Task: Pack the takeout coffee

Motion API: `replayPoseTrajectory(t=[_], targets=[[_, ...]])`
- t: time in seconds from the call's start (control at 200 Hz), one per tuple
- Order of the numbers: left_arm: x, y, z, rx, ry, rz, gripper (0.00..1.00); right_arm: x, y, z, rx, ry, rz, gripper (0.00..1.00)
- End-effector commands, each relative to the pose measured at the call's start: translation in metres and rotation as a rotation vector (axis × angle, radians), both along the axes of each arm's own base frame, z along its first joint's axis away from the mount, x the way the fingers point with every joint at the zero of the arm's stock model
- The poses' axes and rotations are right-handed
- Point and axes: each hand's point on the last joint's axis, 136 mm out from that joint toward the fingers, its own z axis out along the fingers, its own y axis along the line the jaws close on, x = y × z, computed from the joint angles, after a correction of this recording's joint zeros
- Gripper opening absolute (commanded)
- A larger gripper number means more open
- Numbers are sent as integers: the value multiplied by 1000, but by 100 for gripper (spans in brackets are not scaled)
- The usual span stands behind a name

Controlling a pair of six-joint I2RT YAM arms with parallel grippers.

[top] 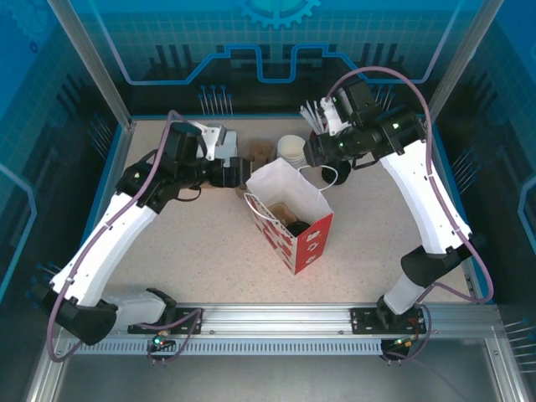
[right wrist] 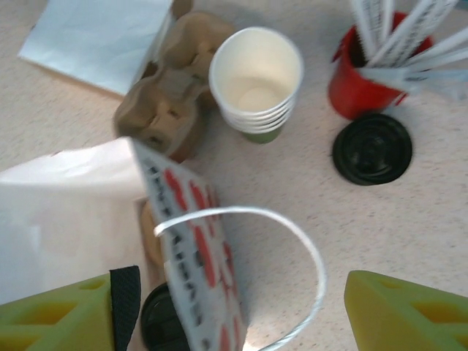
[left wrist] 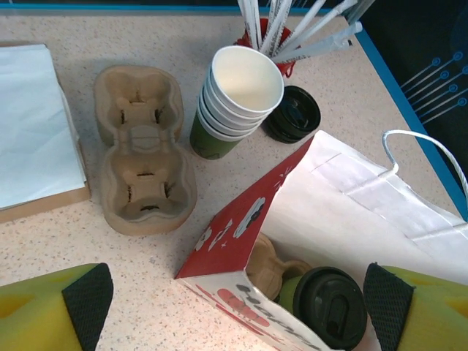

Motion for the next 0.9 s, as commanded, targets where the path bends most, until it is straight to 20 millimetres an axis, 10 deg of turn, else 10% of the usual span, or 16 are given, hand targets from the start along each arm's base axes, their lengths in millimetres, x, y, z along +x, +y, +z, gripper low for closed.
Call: replayPoseTrajectory(t=[0.0,0.415,0.895], targets=[[-2,17,12,0,-95,61,94,32,-16,4,-61,-96,-71,76],[-29,48,-5,56,-104,142,97,127,-67,-46,-37,-121,-362,63],[-28,47,-17,60,-67,143,97,183,-103,-108,27,-54,-536,51]])
